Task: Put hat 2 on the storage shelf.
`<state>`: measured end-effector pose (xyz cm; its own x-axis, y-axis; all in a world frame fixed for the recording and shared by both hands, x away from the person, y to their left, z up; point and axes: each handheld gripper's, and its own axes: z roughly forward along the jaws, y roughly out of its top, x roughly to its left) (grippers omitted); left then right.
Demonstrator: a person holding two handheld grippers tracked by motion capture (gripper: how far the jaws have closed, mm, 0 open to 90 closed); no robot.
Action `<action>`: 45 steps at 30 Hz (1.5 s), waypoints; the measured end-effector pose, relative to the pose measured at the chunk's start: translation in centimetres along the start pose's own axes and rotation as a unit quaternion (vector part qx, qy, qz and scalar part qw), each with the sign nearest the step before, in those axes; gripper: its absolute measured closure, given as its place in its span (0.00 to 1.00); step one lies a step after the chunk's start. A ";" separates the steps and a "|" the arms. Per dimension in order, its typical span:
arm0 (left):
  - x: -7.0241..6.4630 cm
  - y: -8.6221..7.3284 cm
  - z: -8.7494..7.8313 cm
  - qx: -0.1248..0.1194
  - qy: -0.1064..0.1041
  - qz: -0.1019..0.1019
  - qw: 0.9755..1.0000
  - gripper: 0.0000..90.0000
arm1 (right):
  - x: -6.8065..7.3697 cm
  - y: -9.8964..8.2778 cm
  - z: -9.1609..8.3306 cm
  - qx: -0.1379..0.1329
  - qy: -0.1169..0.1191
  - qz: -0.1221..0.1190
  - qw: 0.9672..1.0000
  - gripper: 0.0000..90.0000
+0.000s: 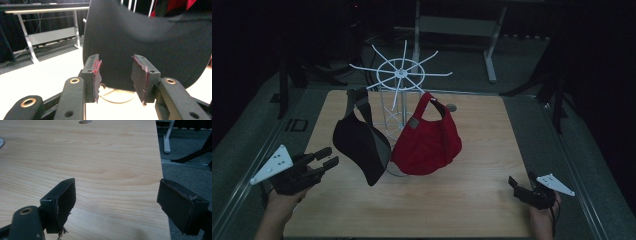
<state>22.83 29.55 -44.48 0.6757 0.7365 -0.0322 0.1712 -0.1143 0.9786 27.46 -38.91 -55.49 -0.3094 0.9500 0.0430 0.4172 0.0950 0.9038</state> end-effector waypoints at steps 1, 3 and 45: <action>0.1 -0.5 0.1 0.000 -0.001 -0.004 1.000 0.66 | 0.0 0.0 0.0 0.000 0.000 0.000 1.000 0.17; 0.2 -1.5 0.4 0.004 0.006 -0.009 1.000 0.63 | 0.0 0.0 0.0 0.000 0.000 0.000 1.000 0.17; -0.5 -10.8 0.8 0.101 0.053 -0.037 0.993 0.57 | 0.1 0.0 0.0 -0.001 -0.003 -0.005 1.000 0.17</action>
<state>21.19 29.89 -55.15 0.5783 0.8129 -0.0696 0.3650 -0.1816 0.9131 27.42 -38.83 -55.50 -0.3089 0.9506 0.0307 0.4119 0.1046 0.9052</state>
